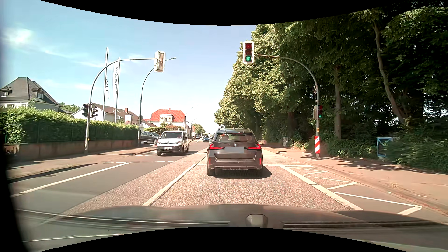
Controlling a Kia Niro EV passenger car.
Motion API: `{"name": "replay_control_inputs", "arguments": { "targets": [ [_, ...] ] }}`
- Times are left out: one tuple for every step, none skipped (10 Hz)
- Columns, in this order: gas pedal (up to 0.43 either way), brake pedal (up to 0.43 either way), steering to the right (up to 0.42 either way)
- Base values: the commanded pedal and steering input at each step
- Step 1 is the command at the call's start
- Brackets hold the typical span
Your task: Follow the waypoints while adhering to traffic rules and regulations
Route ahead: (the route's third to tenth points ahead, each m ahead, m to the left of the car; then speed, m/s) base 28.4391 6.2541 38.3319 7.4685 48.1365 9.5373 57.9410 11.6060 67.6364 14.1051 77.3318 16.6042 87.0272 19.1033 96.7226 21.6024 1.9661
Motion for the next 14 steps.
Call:
{"name": "replay_control_inputs", "arguments": {
  "targets": [
    [0.409, 0.006, -0.004],
    [0.409, 0.006, -0.004],
    [0.409, 0.006, -0.005],
    [0.409, 0.006, -0.006],
    [0.409, 0.006, -0.006],
    [0.409, 0.006, -0.007],
    [0.409, 0.012, -0.008],
    [0.409, 0.006, -0.008],
    [0.409, 0.006, -0.008],
    [0.409, 0.006, -0.008],
    [0.409, 0.006, -0.009],
    [0.409, 0.006, -0.010],
    [0.409, 0.006, -0.011],
    [0.398, 0.006, -0.012]
  ]
}}
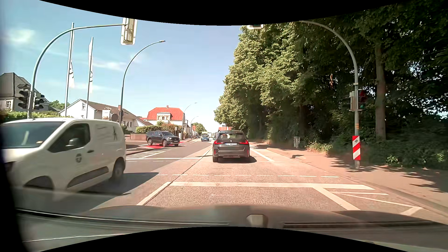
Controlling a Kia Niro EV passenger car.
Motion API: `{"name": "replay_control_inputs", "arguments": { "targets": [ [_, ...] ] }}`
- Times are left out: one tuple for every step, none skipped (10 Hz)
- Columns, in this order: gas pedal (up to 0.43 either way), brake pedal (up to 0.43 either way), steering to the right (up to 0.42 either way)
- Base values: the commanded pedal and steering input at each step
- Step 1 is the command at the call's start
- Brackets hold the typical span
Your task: Follow the waypoints while adhering to traffic rules and regulations
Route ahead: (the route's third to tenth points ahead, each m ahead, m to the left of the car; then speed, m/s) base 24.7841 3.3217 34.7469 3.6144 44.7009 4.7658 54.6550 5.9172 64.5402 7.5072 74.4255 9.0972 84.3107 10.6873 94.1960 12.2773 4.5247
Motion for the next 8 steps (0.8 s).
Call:
{"name": "replay_control_inputs", "arguments": {
  "targets": [
    [0.390, 0.006, -0.012],
    [0.390, 0.006, -0.015],
    [0.378, 0.006, -0.016],
    [0.378, 0.006, -0.016],
    [0.378, 0.006, -0.016],
    [0.378, 0.006, -0.017],
    [0.370, 0.006, -0.016],
    [0.358, 0.006, -0.016]
  ]
}}
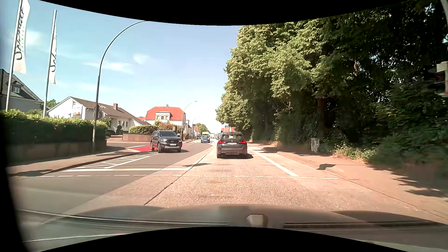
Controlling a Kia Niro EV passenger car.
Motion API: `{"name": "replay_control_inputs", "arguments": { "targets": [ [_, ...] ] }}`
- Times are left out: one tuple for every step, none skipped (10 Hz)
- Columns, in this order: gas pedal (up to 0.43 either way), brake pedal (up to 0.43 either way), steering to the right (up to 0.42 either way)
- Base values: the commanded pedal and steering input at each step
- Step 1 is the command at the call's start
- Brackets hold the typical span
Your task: Follow the waypoints while adhering to traffic rules and regulations
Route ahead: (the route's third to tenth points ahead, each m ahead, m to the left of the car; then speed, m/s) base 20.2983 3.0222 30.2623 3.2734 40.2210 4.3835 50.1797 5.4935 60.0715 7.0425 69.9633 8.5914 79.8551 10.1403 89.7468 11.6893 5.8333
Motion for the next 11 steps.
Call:
{"name": "replay_control_inputs", "arguments": {
  "targets": [
    [0.358, 0.006, -0.015],
    [0.358, 0.006, -0.015],
    [0.358, 0.006, -0.014],
    [0.339, 0.006, -0.014],
    [0.339, 0.006, -0.015],
    [0.331, 0.006, -0.015],
    [0.331, 0.006, -0.015],
    [0.331, 0.012, -0.016],
    [0.331, 0.006, -0.017],
    [0.331, 0.006, -0.017],
    [0.331, 0.006, -0.017]
  ]
}}
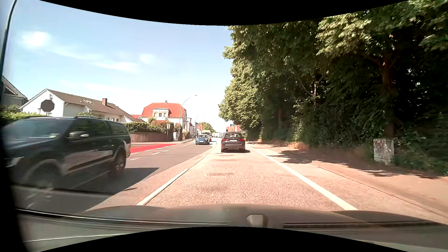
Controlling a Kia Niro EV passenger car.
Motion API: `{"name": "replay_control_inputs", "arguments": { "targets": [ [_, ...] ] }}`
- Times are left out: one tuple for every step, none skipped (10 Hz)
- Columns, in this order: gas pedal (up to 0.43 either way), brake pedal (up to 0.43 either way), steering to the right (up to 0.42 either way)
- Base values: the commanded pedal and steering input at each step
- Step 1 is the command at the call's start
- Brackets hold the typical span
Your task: Follow the waypoints while adhering to traffic rules and regulations
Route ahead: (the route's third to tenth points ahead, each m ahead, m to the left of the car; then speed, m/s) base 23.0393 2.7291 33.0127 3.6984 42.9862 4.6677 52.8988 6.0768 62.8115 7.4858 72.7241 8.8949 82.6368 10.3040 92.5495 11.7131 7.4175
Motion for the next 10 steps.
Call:
{"name": "replay_control_inputs", "arguments": {
  "targets": [
    [0.331, 0.006, -0.017],
    [0.331, 0.006, -0.017],
    [0.331, 0.006, -0.017],
    [0.331, 0.006, -0.015],
    [0.339, 0.006, -0.009],
    [0.339, 0.006, -0.006],
    [0.339, 0.006, -0.006],
    [0.339, 0.006, -0.006],
    [0.339, 0.006, -0.005],
    [0.339, 0.006, -0.005]
  ]
}}
